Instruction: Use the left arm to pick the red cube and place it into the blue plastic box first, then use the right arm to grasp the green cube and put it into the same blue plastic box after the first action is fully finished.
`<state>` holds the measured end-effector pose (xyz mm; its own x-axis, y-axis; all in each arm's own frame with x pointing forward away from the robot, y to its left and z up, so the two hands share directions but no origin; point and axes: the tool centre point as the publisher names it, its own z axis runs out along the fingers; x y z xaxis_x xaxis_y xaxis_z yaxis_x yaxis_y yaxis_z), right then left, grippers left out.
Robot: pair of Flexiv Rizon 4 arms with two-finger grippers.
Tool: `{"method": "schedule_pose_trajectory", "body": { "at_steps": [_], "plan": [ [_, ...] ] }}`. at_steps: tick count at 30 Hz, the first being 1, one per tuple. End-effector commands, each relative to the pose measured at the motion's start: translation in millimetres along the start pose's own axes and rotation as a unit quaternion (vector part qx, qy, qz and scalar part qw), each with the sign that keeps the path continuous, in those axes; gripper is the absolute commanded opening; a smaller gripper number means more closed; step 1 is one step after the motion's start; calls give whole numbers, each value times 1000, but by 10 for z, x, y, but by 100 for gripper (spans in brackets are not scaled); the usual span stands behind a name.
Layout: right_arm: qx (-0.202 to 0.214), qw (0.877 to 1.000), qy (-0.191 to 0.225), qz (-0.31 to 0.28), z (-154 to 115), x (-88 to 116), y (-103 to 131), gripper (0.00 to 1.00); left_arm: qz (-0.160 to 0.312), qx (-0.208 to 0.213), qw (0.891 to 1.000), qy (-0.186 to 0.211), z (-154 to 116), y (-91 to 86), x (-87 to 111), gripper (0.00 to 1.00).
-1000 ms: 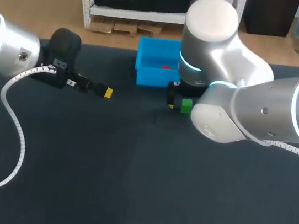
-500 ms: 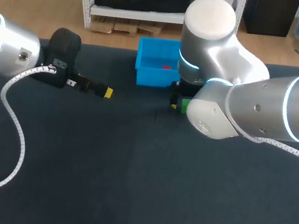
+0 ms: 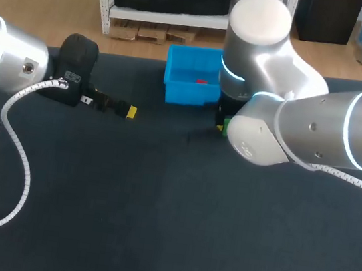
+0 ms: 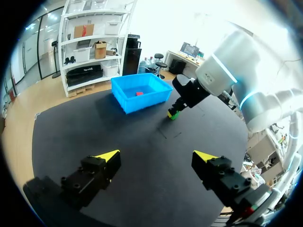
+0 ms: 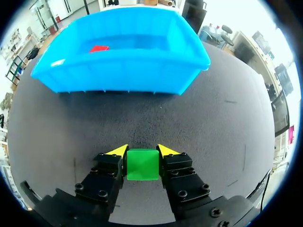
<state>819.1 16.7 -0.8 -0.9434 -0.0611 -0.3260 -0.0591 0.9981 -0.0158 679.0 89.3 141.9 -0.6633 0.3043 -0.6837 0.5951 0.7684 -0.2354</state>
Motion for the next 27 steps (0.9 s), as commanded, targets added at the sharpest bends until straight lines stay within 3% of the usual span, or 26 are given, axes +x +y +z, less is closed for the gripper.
{"method": "schedule_pose_trajectory", "body": {
  "at_steps": [1,9,17,22,27],
  "plan": [
    [-5,1000,-13,9,-143,-18,-57,0,1,5,1000,-4,-2,21,16,100],
    [-36,995,-92,31,-863,-252,-106,0,1,5,1000,-4,-2,21,16,100],
    [-71,980,-178,49,-1669,-415,-138,0,1,5,1000,-4,-2,21,16,100],
    [-83,975,-201,51,-1878,-363,-120,0,1,5,1000,-4,-2,21,16,100],
    [-92,974,-201,53,-1903,-289,-67,0,1,5,1000,-4,-2,21,16,100]
  ]
}}
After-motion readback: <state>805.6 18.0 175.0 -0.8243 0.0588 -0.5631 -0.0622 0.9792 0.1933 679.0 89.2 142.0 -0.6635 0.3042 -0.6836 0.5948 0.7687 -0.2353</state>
